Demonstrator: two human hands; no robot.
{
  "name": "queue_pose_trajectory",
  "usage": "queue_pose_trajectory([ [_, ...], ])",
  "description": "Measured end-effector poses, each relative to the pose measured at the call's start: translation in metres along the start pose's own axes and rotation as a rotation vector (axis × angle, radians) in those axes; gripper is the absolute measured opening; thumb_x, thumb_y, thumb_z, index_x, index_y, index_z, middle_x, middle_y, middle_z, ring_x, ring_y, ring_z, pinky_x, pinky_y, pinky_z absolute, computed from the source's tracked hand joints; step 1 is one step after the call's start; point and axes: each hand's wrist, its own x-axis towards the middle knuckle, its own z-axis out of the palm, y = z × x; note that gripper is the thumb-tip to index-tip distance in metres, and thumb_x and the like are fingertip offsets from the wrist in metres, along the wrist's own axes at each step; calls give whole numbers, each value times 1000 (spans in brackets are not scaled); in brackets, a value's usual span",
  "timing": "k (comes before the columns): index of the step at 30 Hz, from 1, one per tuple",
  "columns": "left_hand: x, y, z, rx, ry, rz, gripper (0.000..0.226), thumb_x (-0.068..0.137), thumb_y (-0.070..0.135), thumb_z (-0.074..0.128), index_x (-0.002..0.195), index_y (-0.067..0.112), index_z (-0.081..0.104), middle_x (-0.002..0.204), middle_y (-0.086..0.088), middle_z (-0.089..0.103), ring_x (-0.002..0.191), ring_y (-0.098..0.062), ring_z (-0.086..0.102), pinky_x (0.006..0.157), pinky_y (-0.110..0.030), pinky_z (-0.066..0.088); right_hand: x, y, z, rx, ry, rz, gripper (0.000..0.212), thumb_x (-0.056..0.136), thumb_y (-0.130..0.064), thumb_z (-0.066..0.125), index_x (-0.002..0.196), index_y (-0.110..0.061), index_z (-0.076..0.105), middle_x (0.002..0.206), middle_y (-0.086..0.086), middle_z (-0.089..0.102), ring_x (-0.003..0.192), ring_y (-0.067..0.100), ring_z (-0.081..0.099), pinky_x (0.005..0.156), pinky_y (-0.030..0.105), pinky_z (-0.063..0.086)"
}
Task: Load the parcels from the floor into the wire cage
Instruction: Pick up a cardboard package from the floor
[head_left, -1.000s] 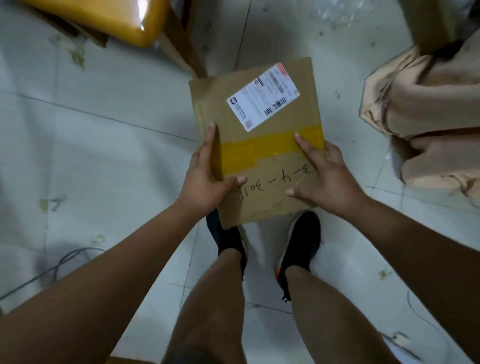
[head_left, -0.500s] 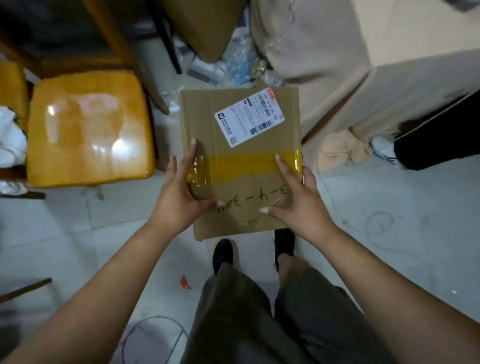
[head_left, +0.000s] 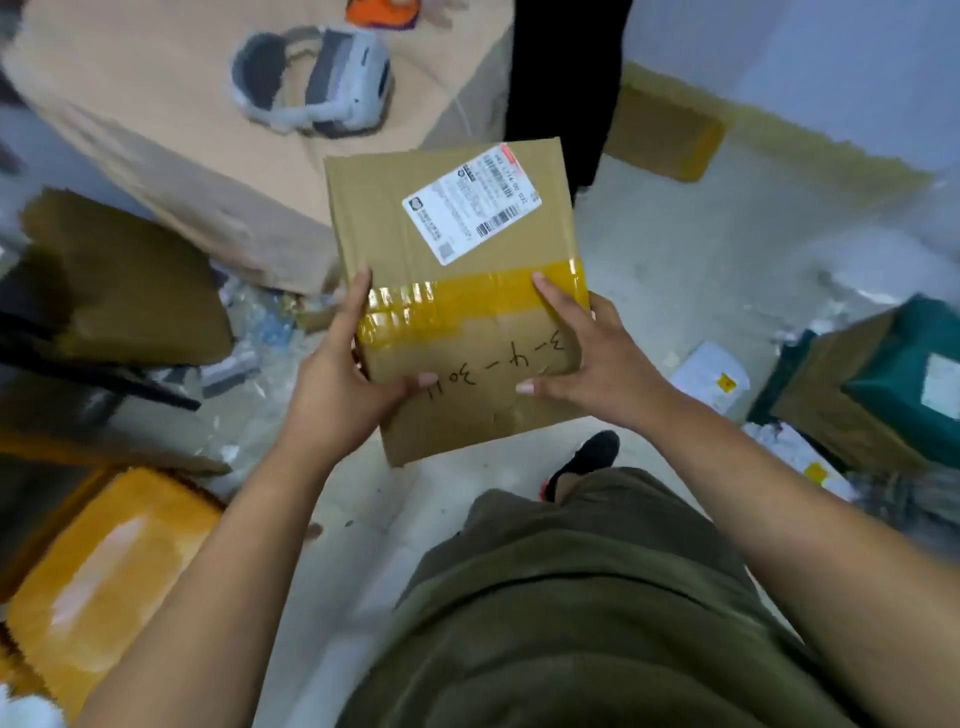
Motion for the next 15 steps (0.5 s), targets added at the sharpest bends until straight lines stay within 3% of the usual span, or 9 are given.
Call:
queue_pose_trajectory([
  [4,29,50,39,32,-194,111,120,66,36,95,154,62,18,147,21,52,123,-5,60,104,-39,54,-43,38,-31,84,172,123,113,75,-54,85,155,-60,6,162,2,18,145,30,34,119,44,36],
  [7,52,85,77,21,-335,155,121,64,28,97,156,56,23,137,26,56,113,15,58,97,-20,53,-68,70,-54,151,296,225,109,76,-60,81,155,-61,6,160,3,19,145,32,35,118,47,38],
  [11,82,129,137,16,-506,183,122,61,23,98,154,57,28,139,15,61,121,3,60,96,-30,56,-97,122,-93,270,440,327,110,75,-59,83,155,-60,8,155,-1,22,142,29,36,116,48,40],
  [13,92,149,174,20,-566,202,122,61,18,97,155,53,29,136,12,63,119,-2,62,90,-20,57,-113,152,-108,316,483,368,112,76,-57,83,157,-57,6,157,-3,21,144,27,33,116,48,39],
  [15,99,166,213,63,-620,224,125,60,20,98,157,54,25,137,13,63,119,-2,62,92,-24,56,-125,182,-119,318,498,425,113,77,-60,80,156,-58,0,160,-7,17,147,29,29,117,53,36],
])
